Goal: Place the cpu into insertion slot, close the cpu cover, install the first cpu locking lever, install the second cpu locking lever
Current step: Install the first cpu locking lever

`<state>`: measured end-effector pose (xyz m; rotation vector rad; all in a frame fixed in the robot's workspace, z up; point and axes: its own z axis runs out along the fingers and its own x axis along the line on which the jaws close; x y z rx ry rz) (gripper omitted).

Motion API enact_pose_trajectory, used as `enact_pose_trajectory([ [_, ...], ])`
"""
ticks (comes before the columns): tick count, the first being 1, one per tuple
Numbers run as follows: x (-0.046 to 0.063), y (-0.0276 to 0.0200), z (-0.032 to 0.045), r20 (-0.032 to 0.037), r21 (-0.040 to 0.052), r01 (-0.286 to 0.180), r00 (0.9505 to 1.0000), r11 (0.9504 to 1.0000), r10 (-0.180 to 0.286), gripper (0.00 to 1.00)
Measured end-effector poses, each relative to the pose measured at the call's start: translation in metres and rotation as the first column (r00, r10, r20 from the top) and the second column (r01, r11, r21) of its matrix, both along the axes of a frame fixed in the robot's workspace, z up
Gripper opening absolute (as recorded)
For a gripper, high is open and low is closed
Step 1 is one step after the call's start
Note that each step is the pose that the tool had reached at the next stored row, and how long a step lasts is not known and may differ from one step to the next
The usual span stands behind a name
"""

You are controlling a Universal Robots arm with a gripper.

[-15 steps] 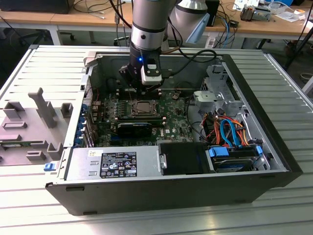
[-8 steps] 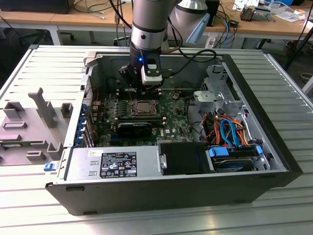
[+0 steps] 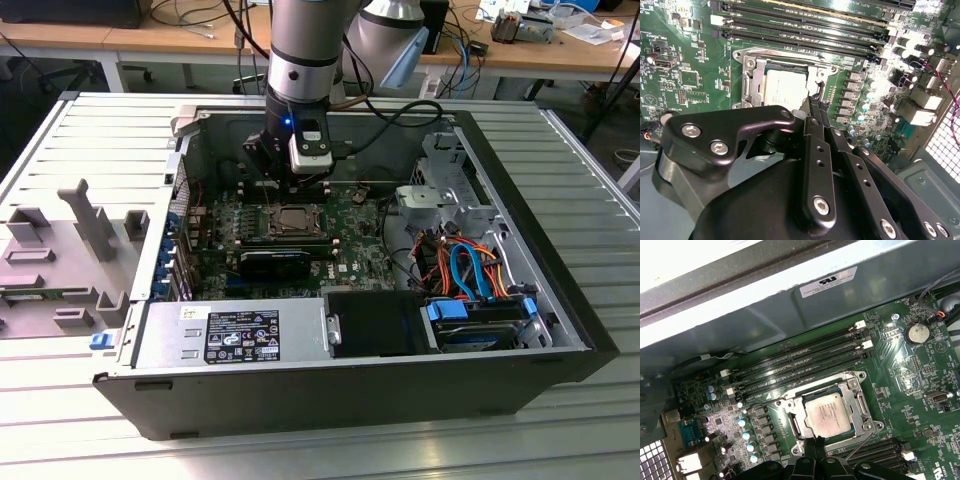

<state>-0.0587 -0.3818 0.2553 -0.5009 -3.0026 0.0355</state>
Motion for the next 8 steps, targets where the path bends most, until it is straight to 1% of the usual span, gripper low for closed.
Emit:
enact_pose_trajectory([
  [8, 0.0, 0.0, 0.0, 0.0, 0.0, -0.009, 1.0, 1.0, 0.009, 0.11],
])
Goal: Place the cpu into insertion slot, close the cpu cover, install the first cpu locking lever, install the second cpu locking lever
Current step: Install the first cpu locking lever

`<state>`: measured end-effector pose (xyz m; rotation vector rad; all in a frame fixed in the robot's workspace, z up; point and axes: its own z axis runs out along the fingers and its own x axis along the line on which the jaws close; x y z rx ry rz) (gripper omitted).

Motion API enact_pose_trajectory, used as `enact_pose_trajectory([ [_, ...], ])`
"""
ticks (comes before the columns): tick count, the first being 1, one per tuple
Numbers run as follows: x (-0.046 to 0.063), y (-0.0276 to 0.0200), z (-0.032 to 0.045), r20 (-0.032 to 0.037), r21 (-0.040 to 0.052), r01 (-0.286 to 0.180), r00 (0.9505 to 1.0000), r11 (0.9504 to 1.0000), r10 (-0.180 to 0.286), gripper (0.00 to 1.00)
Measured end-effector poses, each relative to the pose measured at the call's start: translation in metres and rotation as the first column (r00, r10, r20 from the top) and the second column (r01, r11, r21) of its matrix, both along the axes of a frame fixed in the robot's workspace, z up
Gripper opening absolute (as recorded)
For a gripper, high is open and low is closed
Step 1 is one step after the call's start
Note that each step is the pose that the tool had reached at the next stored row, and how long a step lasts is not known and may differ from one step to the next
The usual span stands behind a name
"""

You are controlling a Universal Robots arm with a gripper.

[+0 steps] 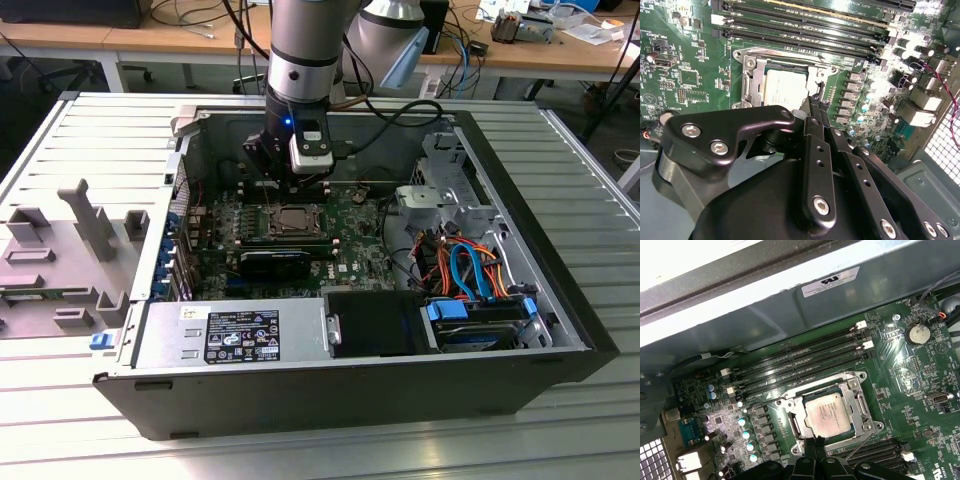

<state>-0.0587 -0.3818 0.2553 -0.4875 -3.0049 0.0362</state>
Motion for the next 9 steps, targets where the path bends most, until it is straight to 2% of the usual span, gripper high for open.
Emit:
enact_pose_trajectory([
  [9, 0.0, 0.0, 0.0, 0.0, 0.0, -0.012, 0.9999, 0.9999, 0.012, 0.11],
])
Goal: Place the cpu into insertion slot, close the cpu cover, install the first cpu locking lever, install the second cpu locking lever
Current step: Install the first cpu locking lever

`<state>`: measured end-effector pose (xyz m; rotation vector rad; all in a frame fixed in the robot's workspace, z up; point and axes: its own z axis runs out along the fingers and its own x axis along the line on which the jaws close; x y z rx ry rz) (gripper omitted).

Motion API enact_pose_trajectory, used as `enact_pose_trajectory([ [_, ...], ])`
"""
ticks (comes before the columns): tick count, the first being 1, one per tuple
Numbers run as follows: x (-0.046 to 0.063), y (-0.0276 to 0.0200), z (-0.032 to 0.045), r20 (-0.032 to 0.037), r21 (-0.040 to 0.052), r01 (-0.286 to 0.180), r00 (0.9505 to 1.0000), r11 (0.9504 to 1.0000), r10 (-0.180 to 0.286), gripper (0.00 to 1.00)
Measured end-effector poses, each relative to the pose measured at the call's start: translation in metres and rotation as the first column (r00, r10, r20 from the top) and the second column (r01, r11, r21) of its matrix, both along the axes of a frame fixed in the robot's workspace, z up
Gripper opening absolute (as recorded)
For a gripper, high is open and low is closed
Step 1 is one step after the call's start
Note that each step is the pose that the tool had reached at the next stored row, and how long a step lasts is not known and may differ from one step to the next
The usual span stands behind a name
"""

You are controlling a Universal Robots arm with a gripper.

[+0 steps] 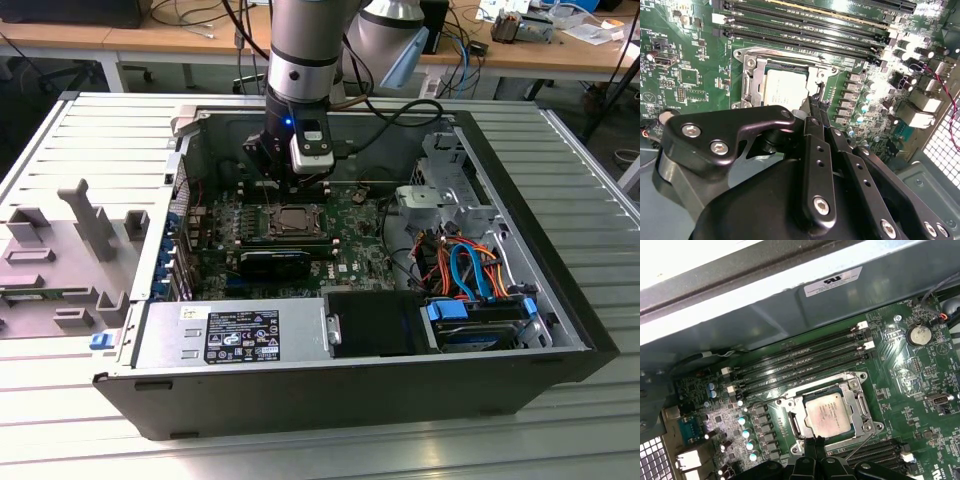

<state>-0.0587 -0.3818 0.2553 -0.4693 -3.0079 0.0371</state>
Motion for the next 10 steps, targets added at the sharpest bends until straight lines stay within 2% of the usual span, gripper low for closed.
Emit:
enact_pose_trajectory([
  [10, 0.0, 0.0, 0.0, 0.0, 0.0, -0.009, 1.0, 1.0, 0.009, 0.11],
])
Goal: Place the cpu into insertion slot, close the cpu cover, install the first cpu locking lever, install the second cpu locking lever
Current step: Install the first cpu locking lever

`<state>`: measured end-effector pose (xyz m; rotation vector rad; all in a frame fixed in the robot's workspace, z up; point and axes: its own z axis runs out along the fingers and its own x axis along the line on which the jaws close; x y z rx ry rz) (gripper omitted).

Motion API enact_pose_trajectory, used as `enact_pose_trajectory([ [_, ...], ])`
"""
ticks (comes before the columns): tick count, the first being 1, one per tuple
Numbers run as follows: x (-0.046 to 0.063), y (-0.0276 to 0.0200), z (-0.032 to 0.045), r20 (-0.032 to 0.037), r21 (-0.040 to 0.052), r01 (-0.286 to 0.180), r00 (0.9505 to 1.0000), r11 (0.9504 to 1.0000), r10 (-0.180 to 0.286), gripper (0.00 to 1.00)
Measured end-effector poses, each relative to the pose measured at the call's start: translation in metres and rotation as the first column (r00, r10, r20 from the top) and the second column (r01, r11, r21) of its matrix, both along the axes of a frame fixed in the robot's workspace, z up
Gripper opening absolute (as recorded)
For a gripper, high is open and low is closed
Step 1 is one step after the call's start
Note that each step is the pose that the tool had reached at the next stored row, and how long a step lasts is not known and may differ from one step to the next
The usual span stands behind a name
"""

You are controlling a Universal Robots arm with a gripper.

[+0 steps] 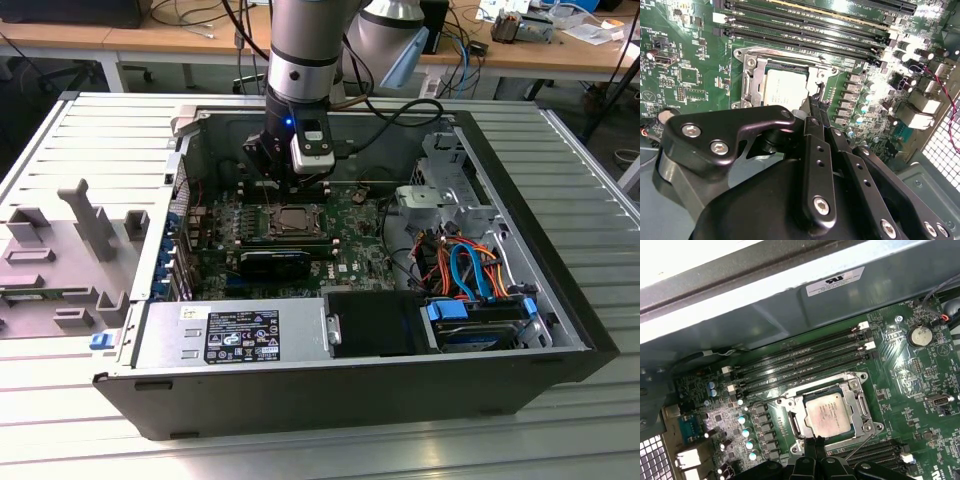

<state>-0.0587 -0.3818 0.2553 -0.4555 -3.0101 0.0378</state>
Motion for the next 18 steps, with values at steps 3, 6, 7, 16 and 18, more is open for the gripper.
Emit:
enact_pose_trajectory([
  [3, 0.0, 0.0, 0.0, 0.0, 0.0, -0.003, 1.0, 1.0, 0.003, 0.11],
  [6, 0.0, 0.0, 0.0, 0.0001, 0.0, -0.007, 1.0, 1.0, 0.007, 0.11],
  [7, 0.0, 0.0, 0.0, 0.0, 0.0, -0.008, 1.0, 1.0, 0.008, 0.11],
  [16, 0.0, 0.0, 0.0, 0.0001, 0.0, -0.018, 0.9998, 0.9998, 0.018, 0.11],
  [18, 0.0, 0.0, 0.0, 0.0, 0.0, -0.019, 0.9998, 0.9998, 0.019, 0.11],
])
